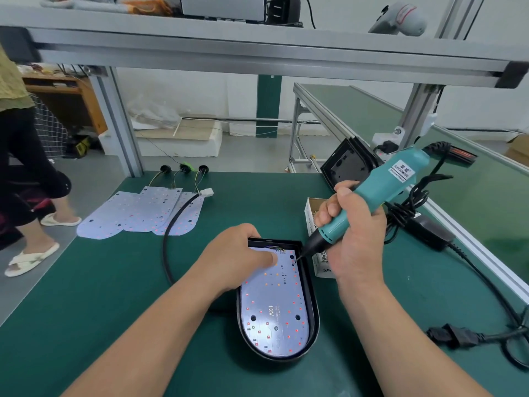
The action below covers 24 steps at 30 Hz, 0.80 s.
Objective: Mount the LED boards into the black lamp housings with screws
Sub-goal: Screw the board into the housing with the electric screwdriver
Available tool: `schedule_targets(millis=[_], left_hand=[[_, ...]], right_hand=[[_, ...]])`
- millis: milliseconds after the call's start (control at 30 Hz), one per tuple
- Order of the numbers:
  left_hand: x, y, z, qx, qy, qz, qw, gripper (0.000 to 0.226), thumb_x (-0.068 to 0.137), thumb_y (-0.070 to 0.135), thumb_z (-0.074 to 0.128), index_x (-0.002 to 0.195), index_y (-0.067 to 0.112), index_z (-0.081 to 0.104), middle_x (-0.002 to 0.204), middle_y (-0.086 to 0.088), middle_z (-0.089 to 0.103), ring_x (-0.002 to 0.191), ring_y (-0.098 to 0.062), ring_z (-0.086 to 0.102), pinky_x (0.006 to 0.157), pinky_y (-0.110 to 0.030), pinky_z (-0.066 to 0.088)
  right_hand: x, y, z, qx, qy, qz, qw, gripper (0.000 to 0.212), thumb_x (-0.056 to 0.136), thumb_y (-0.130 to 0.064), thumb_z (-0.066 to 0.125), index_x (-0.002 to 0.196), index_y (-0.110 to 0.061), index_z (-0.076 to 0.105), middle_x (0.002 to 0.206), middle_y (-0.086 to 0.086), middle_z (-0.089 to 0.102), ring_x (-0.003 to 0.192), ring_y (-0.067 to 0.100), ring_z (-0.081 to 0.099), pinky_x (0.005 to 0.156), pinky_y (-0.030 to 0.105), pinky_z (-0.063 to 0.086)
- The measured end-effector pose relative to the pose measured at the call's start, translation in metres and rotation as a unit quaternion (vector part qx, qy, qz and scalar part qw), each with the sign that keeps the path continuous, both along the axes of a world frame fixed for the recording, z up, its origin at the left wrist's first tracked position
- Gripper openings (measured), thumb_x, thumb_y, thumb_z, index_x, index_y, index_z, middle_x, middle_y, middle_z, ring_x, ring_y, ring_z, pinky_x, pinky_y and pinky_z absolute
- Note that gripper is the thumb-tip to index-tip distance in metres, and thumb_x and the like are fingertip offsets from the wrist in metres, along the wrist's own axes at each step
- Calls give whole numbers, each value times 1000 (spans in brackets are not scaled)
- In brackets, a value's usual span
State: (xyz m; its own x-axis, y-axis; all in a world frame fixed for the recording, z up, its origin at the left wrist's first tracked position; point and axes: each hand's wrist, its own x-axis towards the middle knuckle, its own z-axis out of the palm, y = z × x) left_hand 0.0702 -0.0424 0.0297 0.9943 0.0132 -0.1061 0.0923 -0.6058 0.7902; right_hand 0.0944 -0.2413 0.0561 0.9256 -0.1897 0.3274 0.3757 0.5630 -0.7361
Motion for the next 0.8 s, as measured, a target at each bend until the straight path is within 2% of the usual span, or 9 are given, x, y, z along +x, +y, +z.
schedule_targets(millis=[167, 300, 433, 533, 800], left_hand=[[0, 0, 1, 11, 0, -3, 1000, 31, 67, 50, 76, 82, 27, 61, 61, 20, 62, 45, 0, 52, 53, -26, 38], [1, -1, 1, 28, -1, 3, 1000, 29, 71, 47, 80, 82, 27, 61, 67, 13, 63, 47, -1, 51, 55, -27, 39], [2, -3, 4, 48, 0, -3, 999, 29, 76, 45, 82, 84, 27, 61, 73, 9, 63, 53, -8, 54, 57, -29, 40], [1, -4, 6, 55, 6, -5, 998, 30, 79, 45, 82, 89, 26, 62, 76, 6, 64, 58, -14, 58, 58, -29, 42], [-2, -6, 12, 74, 8, 2, 997, 29, 80, 44, 81, 90, 25, 62, 74, 6, 62, 57, -15, 56, 57, -29, 41]], right_hand=[[-2, 4, 0, -50, -17, 9, 999, 6, 90, -11, 64, 87, -15, 60, 70, 9, 43, 56, 24, 43, 56, 35, 39], [-1, 8, -1, -117, -34, -4, 993, 3, 88, -13, 66, 89, -16, 68, 68, 6, 50, 54, 27, 45, 60, 37, 41], [3, 12, -2, -190, -67, 9, 979, 7, 92, -15, 65, 89, -21, 65, 66, 0, 51, 54, 28, 46, 59, 35, 43], [4, 15, -2, -206, -85, 24, 974, 13, 94, -13, 64, 87, -24, 64, 65, -2, 51, 53, 27, 46, 58, 32, 44], [5, 18, -1, -211, -73, 22, 974, 23, 92, -12, 62, 77, -29, 59, 59, -4, 48, 52, 27, 43, 58, 32, 42]])
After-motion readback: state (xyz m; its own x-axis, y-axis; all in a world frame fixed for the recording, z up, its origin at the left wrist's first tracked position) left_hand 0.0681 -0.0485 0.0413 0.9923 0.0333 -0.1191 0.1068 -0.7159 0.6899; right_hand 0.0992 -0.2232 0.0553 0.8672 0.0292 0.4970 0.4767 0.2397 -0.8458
